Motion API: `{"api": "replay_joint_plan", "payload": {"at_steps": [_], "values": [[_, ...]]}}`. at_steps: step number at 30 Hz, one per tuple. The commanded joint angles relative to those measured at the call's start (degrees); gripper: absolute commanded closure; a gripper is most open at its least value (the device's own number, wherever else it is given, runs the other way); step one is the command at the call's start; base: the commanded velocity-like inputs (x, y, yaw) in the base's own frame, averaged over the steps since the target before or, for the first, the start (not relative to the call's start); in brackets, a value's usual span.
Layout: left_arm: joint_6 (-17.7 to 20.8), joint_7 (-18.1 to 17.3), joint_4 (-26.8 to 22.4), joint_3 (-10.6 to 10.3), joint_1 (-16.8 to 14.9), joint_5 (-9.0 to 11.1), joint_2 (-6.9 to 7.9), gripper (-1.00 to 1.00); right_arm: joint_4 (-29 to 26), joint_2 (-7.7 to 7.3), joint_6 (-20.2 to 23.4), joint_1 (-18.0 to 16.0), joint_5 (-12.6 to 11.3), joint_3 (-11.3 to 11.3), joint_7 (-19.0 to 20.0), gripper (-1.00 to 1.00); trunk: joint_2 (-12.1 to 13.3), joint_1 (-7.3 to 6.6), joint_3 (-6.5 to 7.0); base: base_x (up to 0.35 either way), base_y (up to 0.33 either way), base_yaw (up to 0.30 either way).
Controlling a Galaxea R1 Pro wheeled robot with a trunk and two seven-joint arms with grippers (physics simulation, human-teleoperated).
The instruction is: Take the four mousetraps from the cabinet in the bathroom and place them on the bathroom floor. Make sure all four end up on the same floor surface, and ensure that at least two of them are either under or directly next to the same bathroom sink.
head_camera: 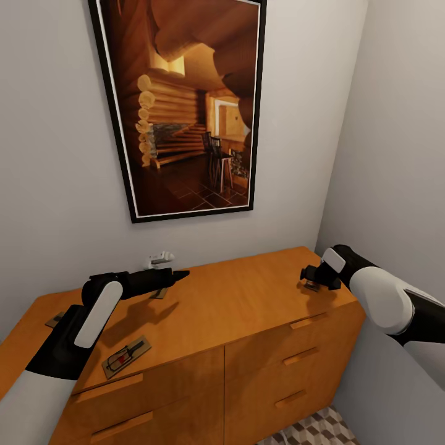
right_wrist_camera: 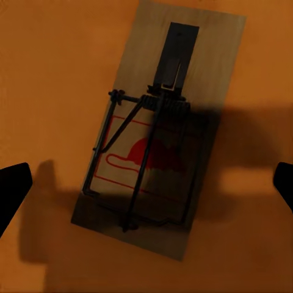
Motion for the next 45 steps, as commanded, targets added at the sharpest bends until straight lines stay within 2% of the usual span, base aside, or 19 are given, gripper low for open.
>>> {"api": "replay_joint_plan", "payload": {"at_steps": [1,26,27,45], "values": [[0.16,0.17,-0.05,-0.06,-0.05,0.16,0.05,-1.00,-0.02,0.04,0.20,0.31,0.16,-0.44,-0.39,-1.00,-0.02,0.01,-0.08,0.000,0.000,0.000],[0.16,0.17,-0.05,-0.06,-0.05,0.22,-0.01,-1.00,0.91,-0.06,-0.13,0.31,0.21,-0.44,-0.44,-1.00,-0.02,0.01,-0.08,0.000,0.000,0.000],[0.16,0.17,-0.05,-0.06,-0.05,0.22,-0.01,-1.00,1.01,-0.07,-0.24,0.31,0.22,-0.44,-0.44,1.00,-0.02,0.01,-0.08,0.000,0.000,0.000],[0.16,0.17,-0.05,-0.06,-0.05,0.22,-0.02,-1.00,1.65,-0.19,-1.04,0.31,0.59,-0.44,-1.54,1.00,-0.02,0.01,-0.08,0.000,0.000,0.000]]}}
